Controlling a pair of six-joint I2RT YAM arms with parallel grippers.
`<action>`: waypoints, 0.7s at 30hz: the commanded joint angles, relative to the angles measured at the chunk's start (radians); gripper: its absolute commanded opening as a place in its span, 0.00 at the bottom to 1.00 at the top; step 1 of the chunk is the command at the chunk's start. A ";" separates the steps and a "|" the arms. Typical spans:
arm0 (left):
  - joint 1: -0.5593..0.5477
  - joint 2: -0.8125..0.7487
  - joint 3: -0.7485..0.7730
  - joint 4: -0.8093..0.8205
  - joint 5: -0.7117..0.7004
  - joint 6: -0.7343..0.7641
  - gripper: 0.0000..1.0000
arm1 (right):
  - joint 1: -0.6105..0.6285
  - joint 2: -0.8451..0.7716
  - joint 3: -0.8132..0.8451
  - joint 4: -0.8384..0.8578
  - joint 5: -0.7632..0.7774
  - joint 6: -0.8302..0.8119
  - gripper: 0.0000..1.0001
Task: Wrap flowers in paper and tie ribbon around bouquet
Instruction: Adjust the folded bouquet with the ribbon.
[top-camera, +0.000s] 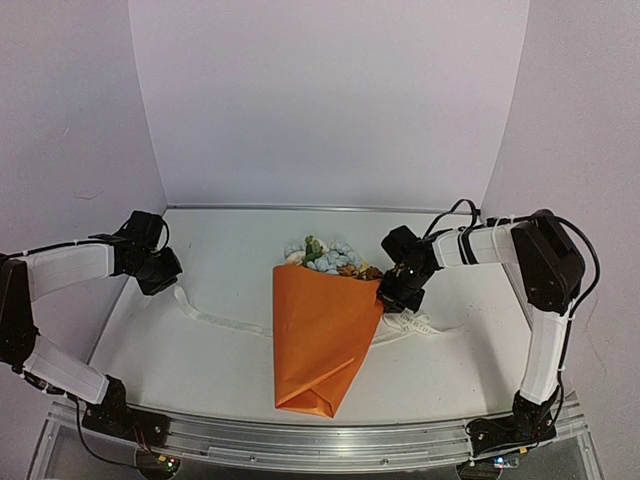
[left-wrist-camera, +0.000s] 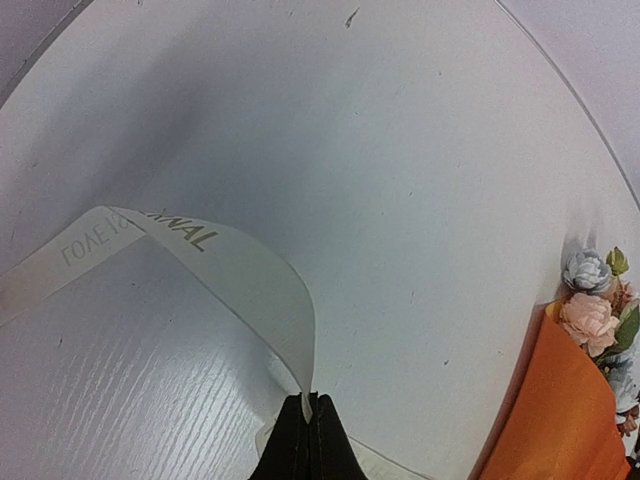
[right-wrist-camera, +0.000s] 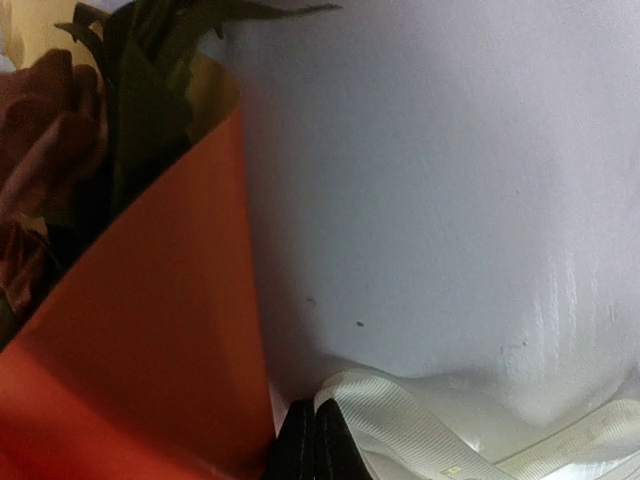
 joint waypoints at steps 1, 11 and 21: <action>-0.005 -0.032 0.040 -0.007 0.004 0.018 0.00 | -0.028 0.065 0.064 0.035 -0.035 0.023 0.00; -0.016 -0.047 0.043 0.019 0.028 0.024 0.00 | -0.066 0.084 0.113 0.034 -0.068 0.001 0.00; -0.057 -0.090 0.033 0.047 0.048 0.016 0.00 | -0.066 0.129 0.197 0.030 -0.126 -0.005 0.00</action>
